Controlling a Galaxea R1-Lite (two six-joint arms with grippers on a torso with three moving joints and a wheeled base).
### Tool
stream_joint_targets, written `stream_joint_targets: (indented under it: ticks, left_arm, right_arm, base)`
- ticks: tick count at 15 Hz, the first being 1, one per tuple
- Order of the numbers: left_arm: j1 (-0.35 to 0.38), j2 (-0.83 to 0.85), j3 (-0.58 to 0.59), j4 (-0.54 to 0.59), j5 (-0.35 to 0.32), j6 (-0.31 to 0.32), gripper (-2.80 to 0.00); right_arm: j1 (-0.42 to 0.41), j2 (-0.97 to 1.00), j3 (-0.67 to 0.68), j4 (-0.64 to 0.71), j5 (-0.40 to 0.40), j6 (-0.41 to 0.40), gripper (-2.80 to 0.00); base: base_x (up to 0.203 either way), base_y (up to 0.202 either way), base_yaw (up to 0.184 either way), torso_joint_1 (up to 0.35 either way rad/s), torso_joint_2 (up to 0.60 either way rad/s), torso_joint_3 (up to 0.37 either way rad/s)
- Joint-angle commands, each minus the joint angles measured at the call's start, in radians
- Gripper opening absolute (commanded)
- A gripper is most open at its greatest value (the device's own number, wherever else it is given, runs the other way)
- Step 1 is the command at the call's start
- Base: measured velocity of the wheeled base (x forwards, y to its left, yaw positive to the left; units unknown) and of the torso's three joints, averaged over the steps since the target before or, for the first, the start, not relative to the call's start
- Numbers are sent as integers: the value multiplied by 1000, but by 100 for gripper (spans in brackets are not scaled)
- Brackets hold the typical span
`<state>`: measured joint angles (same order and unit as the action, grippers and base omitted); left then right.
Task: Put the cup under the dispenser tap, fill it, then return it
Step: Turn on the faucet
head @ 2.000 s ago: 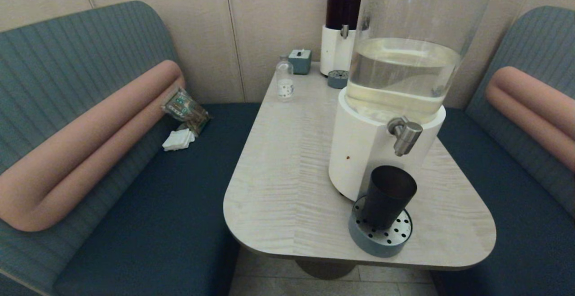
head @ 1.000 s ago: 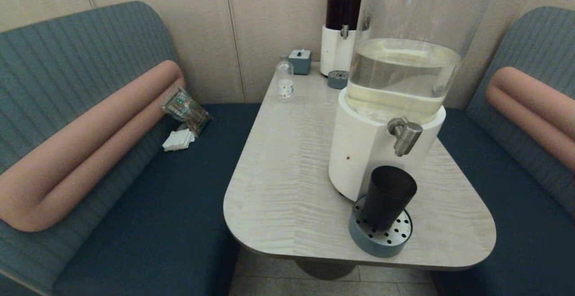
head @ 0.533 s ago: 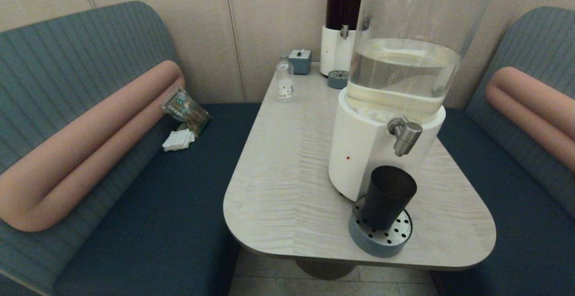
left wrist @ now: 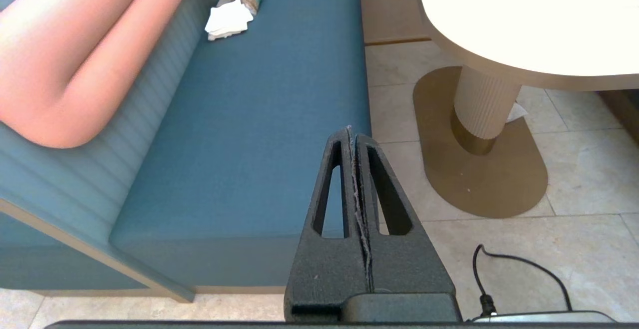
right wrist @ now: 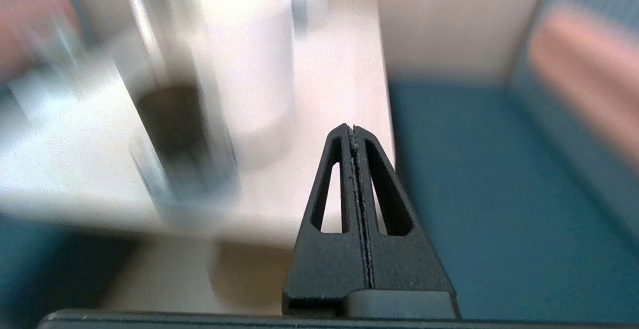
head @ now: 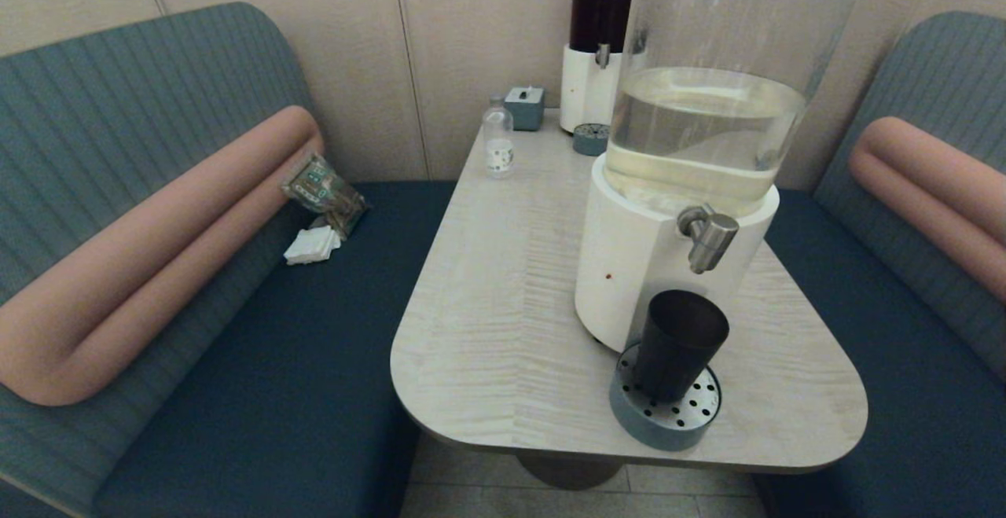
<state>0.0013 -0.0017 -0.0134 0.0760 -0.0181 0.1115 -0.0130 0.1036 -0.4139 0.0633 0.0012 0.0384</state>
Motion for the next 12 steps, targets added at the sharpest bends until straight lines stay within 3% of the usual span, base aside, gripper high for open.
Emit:
stream_joint_targets:
  ticks: [1, 4, 6, 8, 12]
  left_arm:
    - [0, 3, 0, 1, 0, 0, -280]
    - [0, 3, 0, 1, 0, 0, -280]
    - [0, 3, 0, 1, 0, 0, -280]
    - [0, 3, 0, 1, 0, 0, -280]
    - [0, 3, 0, 1, 0, 0, -280]
  right_arm:
    - [-8, 225, -264, 46, 14, 34, -280]
    - [4, 670, -686, 202, 44, 91, -280]
    - [53, 934, -949, 397, 60, 128, -280]
    - [117, 1124, -1102, 575, 72, 153, -280]
    - [252, 1368, -1244, 808, 82, 178, -280]
  base:
    - [0, 0, 0, 0, 0, 0]
    - [0, 0, 0, 0, 0, 0]
    - [0, 0, 0, 0, 0, 0]
    - [0, 0, 0, 0, 0, 0]
    - [0, 0, 0, 0, 0, 0]
